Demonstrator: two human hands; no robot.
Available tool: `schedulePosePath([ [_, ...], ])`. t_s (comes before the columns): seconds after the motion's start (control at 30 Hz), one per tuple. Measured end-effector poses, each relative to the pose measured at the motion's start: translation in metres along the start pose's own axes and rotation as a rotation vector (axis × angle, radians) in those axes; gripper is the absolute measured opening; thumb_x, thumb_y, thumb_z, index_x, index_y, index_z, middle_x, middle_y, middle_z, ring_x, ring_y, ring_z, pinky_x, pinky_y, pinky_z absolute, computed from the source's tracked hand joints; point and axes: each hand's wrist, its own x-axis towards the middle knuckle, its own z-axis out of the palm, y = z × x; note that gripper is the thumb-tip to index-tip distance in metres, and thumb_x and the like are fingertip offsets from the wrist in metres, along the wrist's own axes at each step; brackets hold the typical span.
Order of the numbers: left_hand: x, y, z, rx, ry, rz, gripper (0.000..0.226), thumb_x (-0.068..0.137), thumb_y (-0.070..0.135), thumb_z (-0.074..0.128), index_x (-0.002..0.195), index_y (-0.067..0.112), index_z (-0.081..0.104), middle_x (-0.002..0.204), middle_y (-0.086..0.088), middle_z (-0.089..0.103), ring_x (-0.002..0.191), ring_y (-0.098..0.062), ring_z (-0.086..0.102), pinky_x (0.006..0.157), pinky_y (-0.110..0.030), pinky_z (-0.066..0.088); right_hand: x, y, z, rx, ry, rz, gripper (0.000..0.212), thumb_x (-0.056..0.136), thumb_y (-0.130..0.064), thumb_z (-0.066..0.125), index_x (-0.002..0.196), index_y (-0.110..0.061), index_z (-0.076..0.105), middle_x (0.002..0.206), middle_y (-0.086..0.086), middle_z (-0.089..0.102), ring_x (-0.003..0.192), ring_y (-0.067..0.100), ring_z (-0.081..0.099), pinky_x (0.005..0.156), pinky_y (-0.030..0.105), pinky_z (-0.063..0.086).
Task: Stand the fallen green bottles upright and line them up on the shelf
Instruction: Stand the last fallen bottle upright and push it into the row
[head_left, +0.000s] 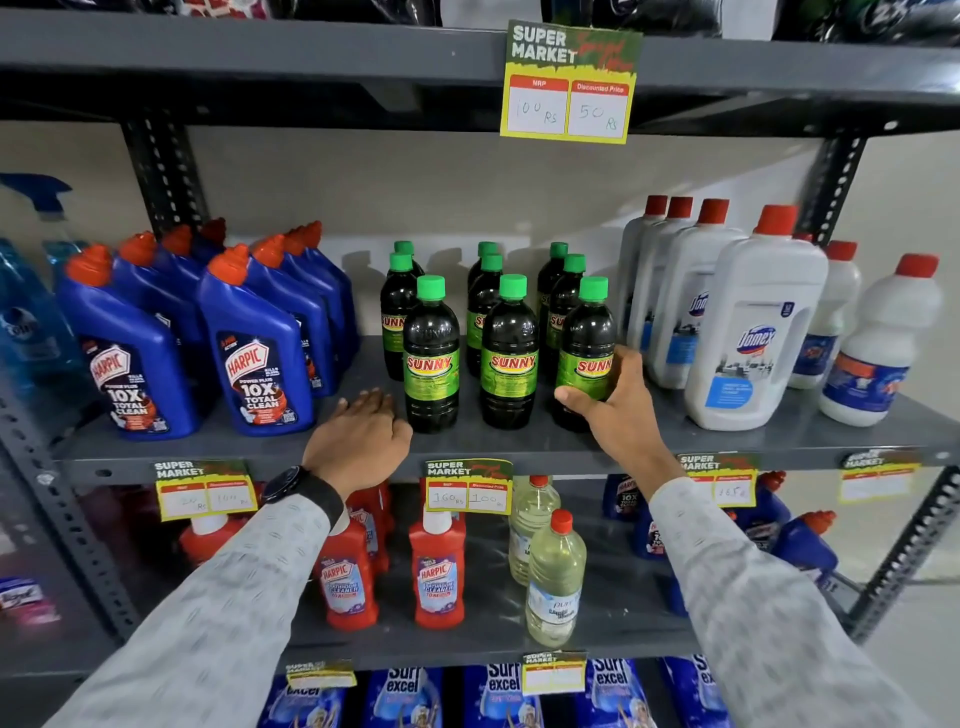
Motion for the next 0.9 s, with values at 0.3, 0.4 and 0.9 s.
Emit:
schedulePosePath([
  [0.3,0.002,-0.002,0.003,-0.002,0.016,0.014,0.066,0.106,0.042,0.019,0.164,0.010,0.023,0.172,-0.011,0.019,0.160,-0.023,0.017,0.129,-0.042,0.010,0.000,-0.003,0.001,-0.019,0.089,0.019,0.089,0.066,-0.031,0.100,0.127,-0.028,0.035,0.122,-0.004,0.060,0.102,-0.003,0.059,0.089,0.024,0.051],
  [0.4,0.002,-0.001,0.003,-0.027,0.029,0.008,0.065,0.106,0.041,0.020,0.163,0.009,0.026,0.172,-0.012,0.022,0.159,-0.024,0.019,0.128,-0.043,0.011,0.000,-0.005,-0.002,-0.034,0.085,0.021,0.092,0.063,-0.035,0.101,0.129,-0.026,0.037,0.126,-0.002,0.060,0.105,0.000,0.060,0.089,0.022,0.051],
  [0.9,-0.005,0.003,-0.018,-1.125,0.103,0.113,0.087,0.074,0.042,0.087,0.151,0.028,0.050,0.138,0.013,0.066,0.121,0.002,0.065,0.106,-0.029,0.049,-0.059,-0.037,0.043,-0.203,0.165,-0.225,0.060,0.082,-0.046,0.084,0.130,-0.030,0.052,0.115,-0.020,0.054,0.105,0.004,0.056,0.089,0.037,0.055],
])
